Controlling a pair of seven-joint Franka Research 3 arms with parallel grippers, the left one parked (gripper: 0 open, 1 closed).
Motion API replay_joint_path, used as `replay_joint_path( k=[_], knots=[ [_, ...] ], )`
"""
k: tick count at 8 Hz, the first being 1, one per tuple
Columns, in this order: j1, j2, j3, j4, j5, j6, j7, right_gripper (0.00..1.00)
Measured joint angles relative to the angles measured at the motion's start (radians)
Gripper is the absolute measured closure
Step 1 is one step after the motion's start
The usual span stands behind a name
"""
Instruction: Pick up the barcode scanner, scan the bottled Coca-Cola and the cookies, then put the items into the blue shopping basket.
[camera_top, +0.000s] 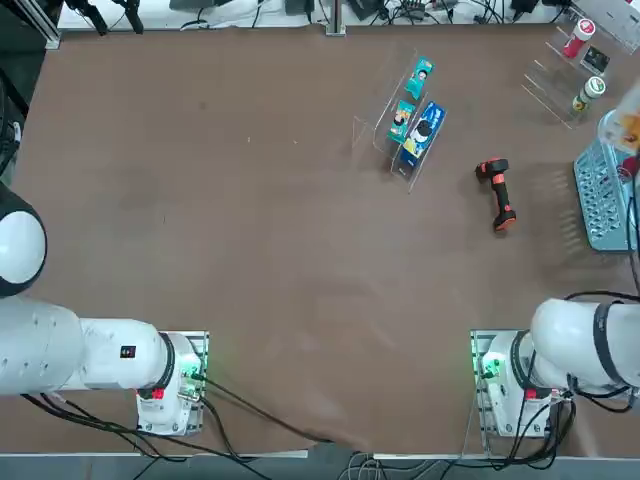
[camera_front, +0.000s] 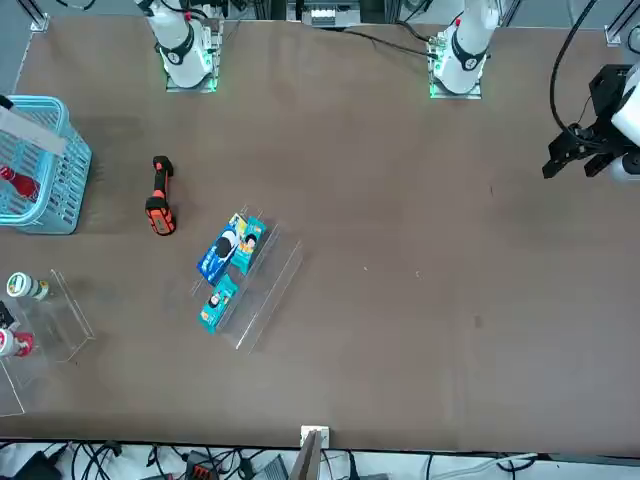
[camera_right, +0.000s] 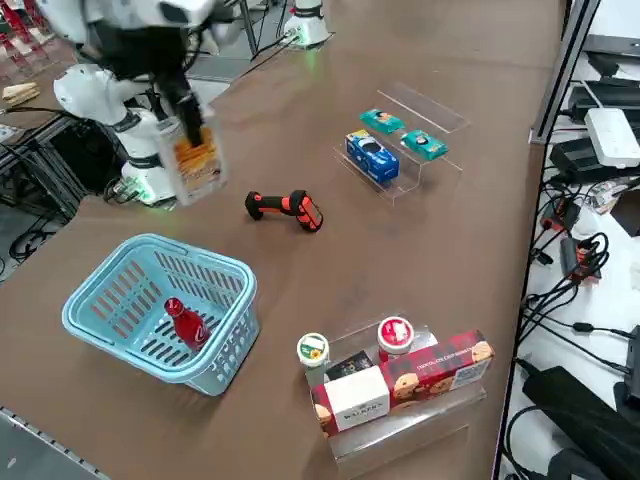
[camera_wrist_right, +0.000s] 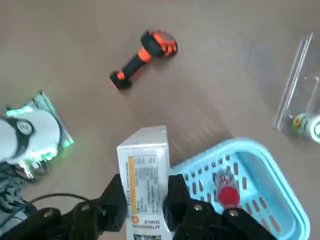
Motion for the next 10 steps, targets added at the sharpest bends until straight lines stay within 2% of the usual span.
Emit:
replay_joint_path(
  k=[1,3,5,7,10],
  knots=[
    [-0.063,-0.006,-0.001,-0.021,0.000,0.021,-0.086,0.60],
    [-0.135,-0.008,-0.002,-0.056,0.000,0.079,-0.189,0.60],
    [-0.199,-0.005,-0.004,-0.165,0.000,0.214,-0.279,0.60],
    [-0.224,0.002,-0.005,-0.213,0.000,0.310,-0.346,0.60],
    [-0.261,0.055,-0.005,-0.218,0.001,0.365,-0.402,0.60]
  ],
)
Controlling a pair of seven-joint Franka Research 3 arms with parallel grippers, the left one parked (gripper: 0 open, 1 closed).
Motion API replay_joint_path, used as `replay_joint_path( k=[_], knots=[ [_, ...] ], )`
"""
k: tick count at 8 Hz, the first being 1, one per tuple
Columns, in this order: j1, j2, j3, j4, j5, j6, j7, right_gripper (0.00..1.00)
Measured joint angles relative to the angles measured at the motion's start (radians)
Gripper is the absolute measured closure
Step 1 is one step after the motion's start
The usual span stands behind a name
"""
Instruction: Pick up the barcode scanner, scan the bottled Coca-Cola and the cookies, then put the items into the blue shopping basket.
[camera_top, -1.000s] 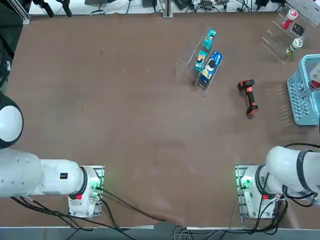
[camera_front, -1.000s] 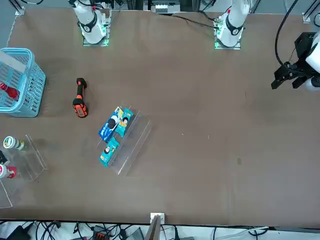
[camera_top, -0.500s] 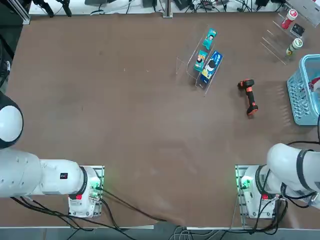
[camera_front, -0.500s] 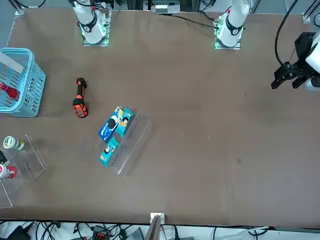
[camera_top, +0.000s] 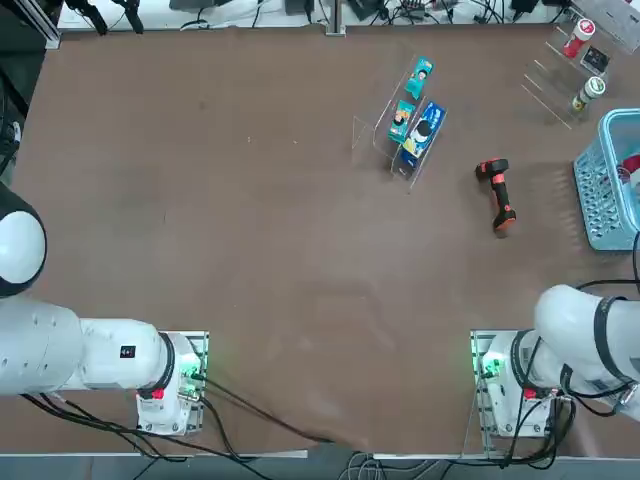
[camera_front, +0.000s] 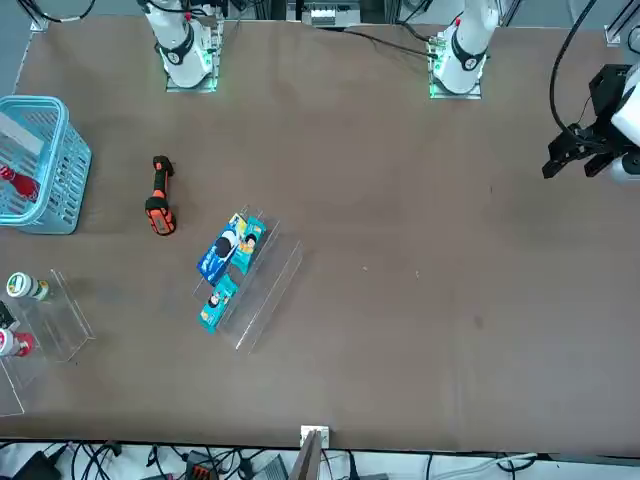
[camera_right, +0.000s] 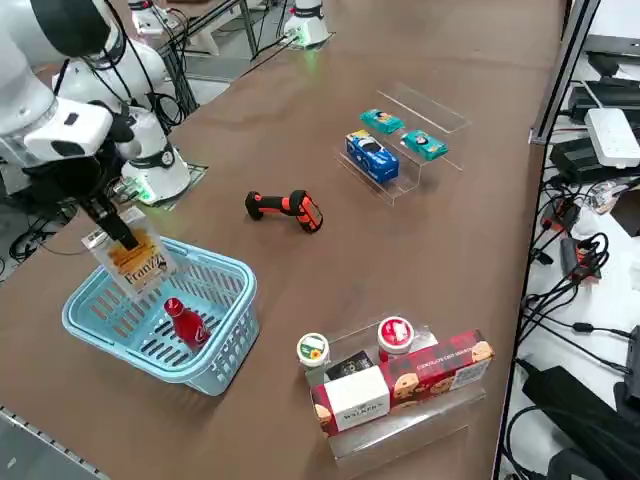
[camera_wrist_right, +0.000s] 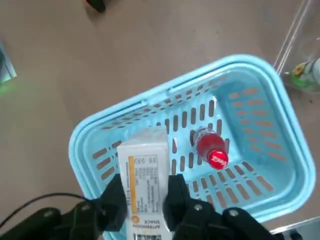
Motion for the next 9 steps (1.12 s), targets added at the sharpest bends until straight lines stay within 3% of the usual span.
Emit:
replay_joint_path(
  k=[3,9],
  knots=[
    [-0.014,0.091,0.000,-0.012,0.000,0.054,-0.016,0.60],
    [-0.052,0.189,0.000,-0.045,0.000,0.187,-0.060,0.60]
  ],
)
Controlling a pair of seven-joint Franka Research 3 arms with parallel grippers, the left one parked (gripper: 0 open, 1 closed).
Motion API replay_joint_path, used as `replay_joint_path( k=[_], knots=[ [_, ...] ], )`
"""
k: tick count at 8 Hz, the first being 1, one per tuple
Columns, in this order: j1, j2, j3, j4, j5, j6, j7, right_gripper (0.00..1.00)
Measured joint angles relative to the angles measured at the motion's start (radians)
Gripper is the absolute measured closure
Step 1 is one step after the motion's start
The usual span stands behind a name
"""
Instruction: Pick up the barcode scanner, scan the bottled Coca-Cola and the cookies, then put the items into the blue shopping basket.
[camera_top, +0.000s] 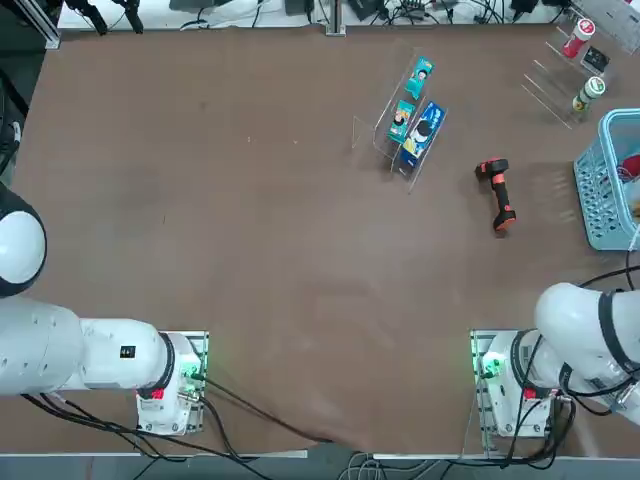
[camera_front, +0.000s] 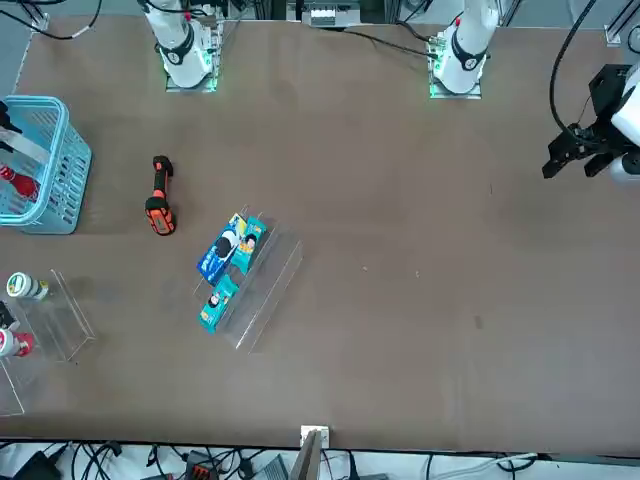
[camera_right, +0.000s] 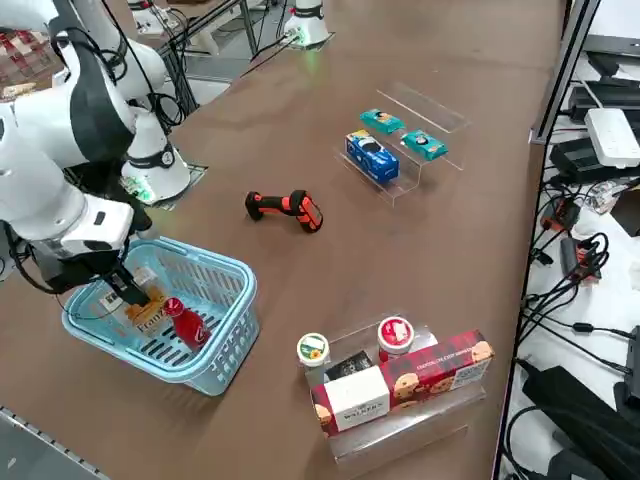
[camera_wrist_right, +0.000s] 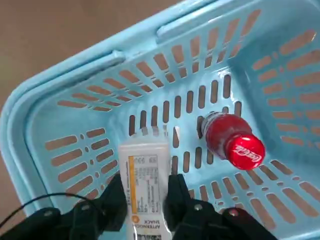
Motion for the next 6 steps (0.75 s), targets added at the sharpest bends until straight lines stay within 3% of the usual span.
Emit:
replay_joint_path(
  k=[4,6],
  knots=[
    [-0.001,0.051,0.001,-0.006,0.023,0.037,-0.002,0.59],
    [-0.001,0.061,0.002,-0.006,0.030,0.043,-0.004,0.49]
  ],
)
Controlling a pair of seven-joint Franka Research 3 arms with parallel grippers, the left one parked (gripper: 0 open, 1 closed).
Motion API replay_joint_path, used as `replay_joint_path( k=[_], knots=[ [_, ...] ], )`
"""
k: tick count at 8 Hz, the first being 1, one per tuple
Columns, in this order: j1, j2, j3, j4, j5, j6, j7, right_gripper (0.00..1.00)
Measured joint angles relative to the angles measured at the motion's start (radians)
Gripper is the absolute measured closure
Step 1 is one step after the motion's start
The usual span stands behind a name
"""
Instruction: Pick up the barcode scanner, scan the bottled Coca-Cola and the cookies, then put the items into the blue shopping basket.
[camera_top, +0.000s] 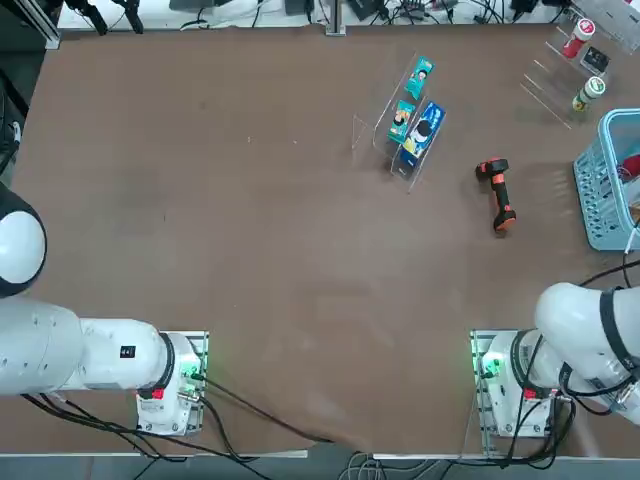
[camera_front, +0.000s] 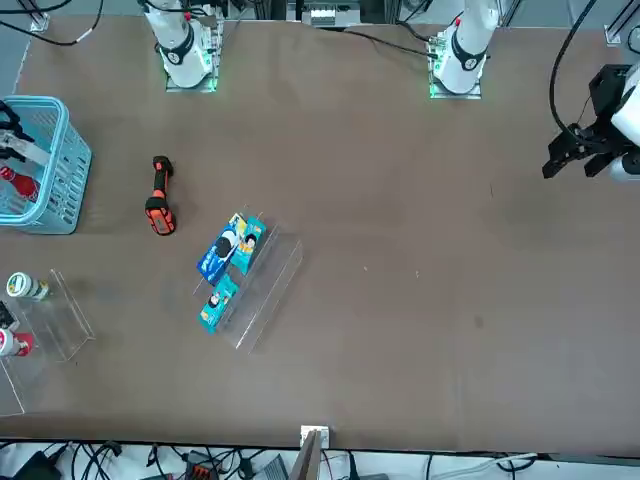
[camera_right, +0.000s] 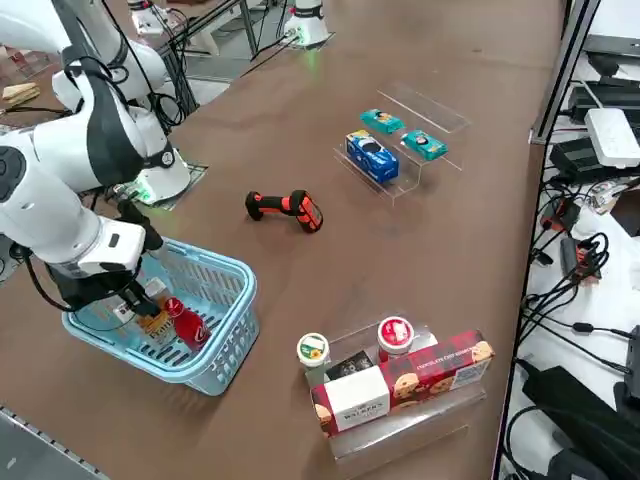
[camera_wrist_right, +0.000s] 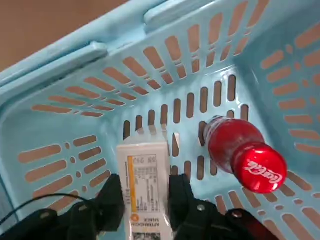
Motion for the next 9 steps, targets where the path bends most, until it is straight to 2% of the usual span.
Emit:
replay_joint_path(
  k=[2,3,5,9],
  knots=[
    [-0.001,0.004,0.000,0.000,0.024,0.000,-0.007,0.10],
    [-0.001,0.005,0.000,0.000,0.029,-0.004,-0.010,0.00],
    [0.001,-0.013,0.006,0.014,0.049,-0.044,-0.010,0.00],
    [0.009,-0.171,0.019,0.081,0.068,-0.236,0.001,0.00]
  ],
)
